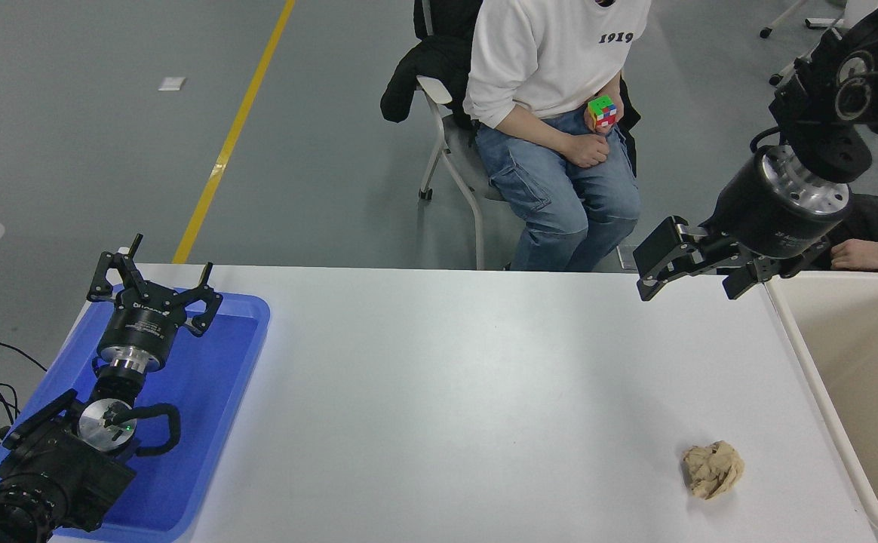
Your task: Pick up paper ball place in dustbin
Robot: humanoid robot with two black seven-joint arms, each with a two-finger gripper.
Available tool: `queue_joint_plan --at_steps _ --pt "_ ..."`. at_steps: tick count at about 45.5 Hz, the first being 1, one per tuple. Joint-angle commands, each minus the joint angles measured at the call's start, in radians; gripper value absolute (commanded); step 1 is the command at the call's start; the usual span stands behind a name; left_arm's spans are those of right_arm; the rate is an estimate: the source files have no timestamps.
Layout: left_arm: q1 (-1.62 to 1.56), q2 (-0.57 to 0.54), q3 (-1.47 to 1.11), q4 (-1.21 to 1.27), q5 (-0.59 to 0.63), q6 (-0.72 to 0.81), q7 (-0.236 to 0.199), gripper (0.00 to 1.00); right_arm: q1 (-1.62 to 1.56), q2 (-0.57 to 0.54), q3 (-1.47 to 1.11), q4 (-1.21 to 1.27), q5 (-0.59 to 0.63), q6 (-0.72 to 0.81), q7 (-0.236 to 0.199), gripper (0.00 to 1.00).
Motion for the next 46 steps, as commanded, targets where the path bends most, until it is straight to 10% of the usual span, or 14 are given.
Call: queue_joint_plan --at_steps 1,30,46 --pt "-0.002 -0.001 -0.001 0.001 -0.002 0.0 0.003 1.0 0.008 0.001 0.0 0.003 0.001 0.0 0.0 1.0" --pt "-0.002 -0.001 0.001 0.001 0.0 0.0 0.002 1.0 -0.038 0.01 0.002 -0.006 0.019 0.0 -0.002 1.0" --pt "-0.002 -0.001 -0.001 -0.002 0.0 0.0 0.002 1.0 -0.165 -0.185 -0.012 0.002 -0.217 -0.055 0.0 1.0"
